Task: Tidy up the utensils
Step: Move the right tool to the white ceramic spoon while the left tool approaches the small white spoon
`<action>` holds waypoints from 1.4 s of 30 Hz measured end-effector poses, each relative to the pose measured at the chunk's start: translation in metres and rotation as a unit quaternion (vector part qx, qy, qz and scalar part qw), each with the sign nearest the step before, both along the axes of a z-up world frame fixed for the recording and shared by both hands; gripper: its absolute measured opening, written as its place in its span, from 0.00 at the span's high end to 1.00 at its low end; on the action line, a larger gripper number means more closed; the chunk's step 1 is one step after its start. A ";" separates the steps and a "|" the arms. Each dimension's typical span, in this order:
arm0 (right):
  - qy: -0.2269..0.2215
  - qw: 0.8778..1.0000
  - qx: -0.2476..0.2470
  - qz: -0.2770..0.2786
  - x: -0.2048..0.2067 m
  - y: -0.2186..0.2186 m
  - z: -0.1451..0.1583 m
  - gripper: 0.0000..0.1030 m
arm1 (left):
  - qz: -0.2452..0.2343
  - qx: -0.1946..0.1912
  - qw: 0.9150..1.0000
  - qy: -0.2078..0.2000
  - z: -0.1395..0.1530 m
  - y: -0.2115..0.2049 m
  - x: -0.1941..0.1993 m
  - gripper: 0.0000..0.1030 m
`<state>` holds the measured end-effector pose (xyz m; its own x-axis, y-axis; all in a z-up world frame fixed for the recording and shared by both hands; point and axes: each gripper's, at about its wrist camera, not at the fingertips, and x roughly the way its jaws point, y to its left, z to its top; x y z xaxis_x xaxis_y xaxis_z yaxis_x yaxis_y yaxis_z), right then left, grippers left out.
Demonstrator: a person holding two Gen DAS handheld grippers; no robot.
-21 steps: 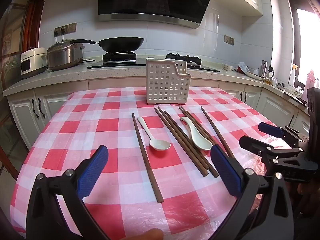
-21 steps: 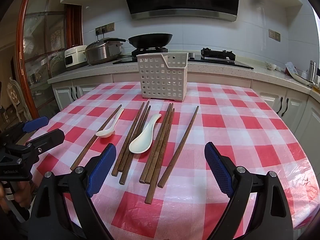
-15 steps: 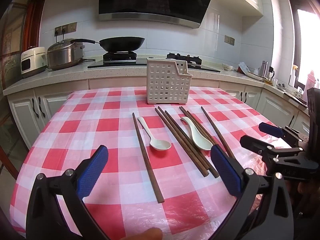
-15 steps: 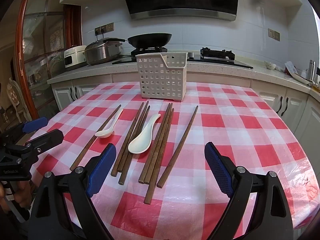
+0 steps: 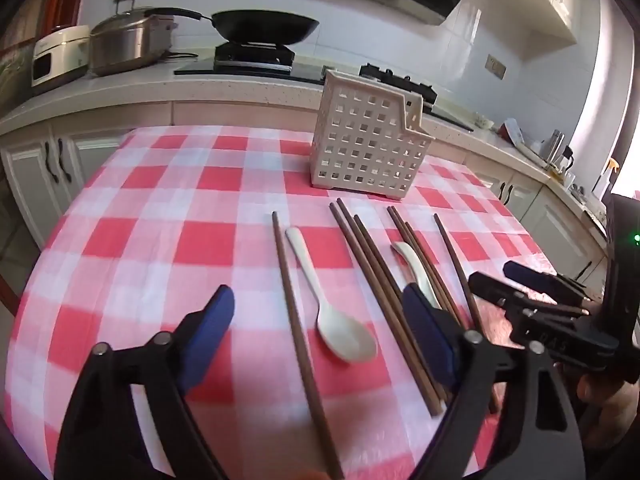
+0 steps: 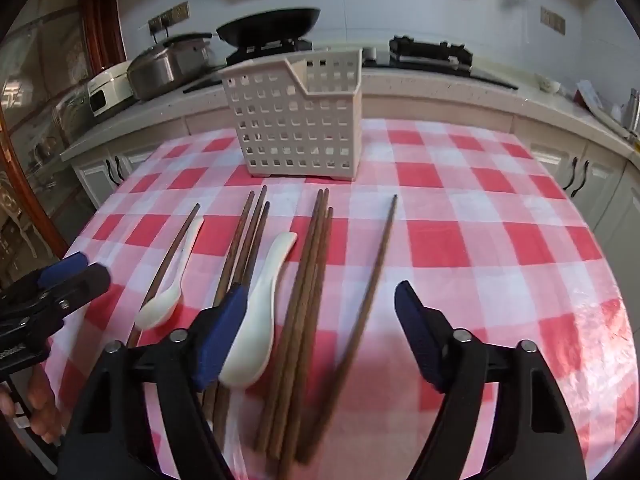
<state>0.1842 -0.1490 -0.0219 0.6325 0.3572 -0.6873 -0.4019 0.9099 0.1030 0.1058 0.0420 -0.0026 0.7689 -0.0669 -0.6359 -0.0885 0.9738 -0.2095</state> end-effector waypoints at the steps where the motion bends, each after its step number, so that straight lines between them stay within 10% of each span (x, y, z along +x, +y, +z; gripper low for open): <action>1: 0.007 1.000 0.000 0.000 0.006 0.004 -0.002 0.36 | -0.003 -0.004 1.000 0.004 -0.001 0.000 0.010 0.27; 5: 0.022 1.000 -0.007 0.007 0.020 0.018 -0.005 0.51 | -0.007 -0.018 0.999 0.025 -0.009 0.003 0.039 0.53; 14: 0.055 0.998 -0.002 0.022 0.044 0.031 -0.015 0.62 | -0.001 -0.030 0.997 0.071 -0.026 0.009 0.083 0.73; 37: 0.079 0.994 -0.024 0.068 0.058 0.063 -0.030 0.77 | -0.006 -0.003 0.995 0.099 -0.045 0.004 0.109 0.74; 42: 0.076 0.994 -0.026 0.073 0.061 0.065 -0.032 0.80 | -0.005 -0.001 0.995 0.100 -0.046 0.003 0.111 0.88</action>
